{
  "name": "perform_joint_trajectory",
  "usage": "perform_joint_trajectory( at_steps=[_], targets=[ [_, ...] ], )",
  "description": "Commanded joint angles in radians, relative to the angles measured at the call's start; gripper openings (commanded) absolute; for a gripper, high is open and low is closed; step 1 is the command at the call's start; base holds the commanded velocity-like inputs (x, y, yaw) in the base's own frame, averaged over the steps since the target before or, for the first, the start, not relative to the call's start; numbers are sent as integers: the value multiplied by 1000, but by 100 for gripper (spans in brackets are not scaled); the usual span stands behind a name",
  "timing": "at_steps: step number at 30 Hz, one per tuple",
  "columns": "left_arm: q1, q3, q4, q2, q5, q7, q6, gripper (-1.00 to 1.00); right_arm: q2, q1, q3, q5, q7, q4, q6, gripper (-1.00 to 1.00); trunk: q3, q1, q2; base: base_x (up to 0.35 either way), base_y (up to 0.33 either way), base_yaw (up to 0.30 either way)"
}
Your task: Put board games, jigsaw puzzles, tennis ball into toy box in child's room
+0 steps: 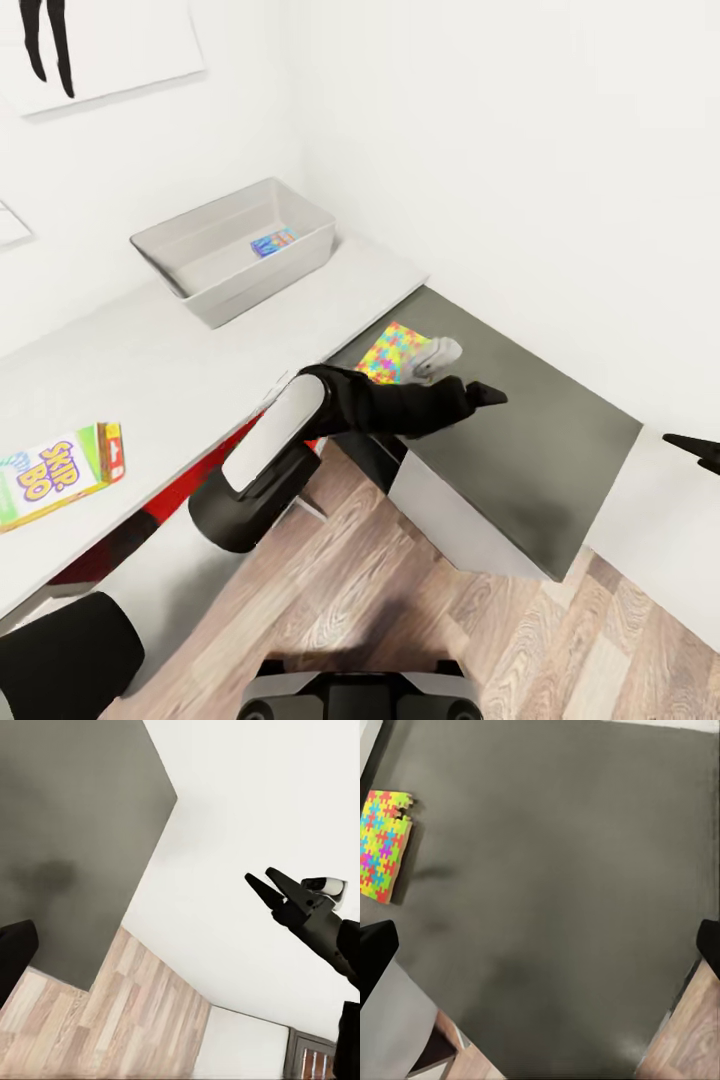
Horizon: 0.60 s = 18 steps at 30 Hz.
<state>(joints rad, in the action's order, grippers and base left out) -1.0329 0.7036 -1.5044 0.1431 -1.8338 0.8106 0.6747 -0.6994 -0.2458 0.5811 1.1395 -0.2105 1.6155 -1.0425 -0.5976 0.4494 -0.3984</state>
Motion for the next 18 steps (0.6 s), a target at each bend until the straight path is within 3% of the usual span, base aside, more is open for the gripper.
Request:
perform_joint_trajectory(
  at_steps=[1,10,18],
  targets=[
    [8,6,-2,0,3,8,-5,100,0,-1,0,-11,-10,0,-5,100,0,1,-2,0,0,-215],
    [67,26,-40,-2,84,-16,-17,100,1,-2,-2,-16,-8,0,-5,100,11,1,-2,0,0,-214],
    [118,24,-47,-6,123,-24,-19,100,1,-3,-16,-18,-5,-1,-5,100,20,1,-2,0,0,-212]
  ],
)
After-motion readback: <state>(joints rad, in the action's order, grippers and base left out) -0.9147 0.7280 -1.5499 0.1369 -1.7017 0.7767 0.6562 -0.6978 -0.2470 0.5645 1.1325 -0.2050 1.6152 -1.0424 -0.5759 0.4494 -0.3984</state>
